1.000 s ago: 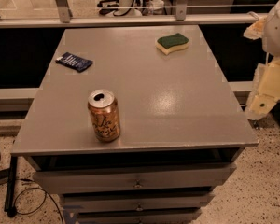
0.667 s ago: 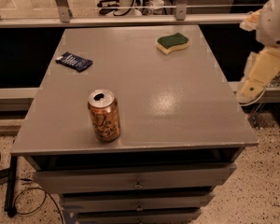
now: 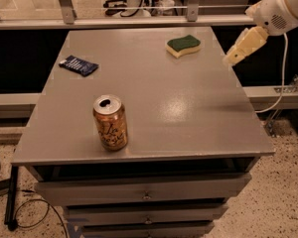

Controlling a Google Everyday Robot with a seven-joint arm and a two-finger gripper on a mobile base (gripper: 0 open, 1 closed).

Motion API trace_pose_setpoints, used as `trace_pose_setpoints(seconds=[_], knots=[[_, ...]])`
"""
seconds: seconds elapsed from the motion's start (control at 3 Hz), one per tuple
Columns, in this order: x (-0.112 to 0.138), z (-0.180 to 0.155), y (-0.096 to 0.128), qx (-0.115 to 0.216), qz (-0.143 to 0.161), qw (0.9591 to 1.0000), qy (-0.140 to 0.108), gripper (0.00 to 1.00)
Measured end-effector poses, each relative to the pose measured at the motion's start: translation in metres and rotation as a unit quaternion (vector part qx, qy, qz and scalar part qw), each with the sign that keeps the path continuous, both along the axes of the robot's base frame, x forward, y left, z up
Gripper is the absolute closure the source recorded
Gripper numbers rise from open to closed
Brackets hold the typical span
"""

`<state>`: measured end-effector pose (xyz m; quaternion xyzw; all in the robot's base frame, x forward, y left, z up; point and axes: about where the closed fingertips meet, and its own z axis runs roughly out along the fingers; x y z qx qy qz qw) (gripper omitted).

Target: Pick sponge

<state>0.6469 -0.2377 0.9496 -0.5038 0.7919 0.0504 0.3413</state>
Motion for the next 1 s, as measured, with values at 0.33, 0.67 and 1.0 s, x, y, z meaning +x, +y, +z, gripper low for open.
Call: trace_pose_setpoints(seconds=[0.33, 0.67, 1.0], knots=[[0.028, -0.015, 0.001, 0.04, -0.001, 0.9992, 0.002, 0.0], [0.029, -0.016, 0.001, 0.039, -0.001, 0.9992, 0.002, 0.0], [0.043, -0.023, 0.012, 0.071, -0.007, 0.9973, -0.015, 0.0]])
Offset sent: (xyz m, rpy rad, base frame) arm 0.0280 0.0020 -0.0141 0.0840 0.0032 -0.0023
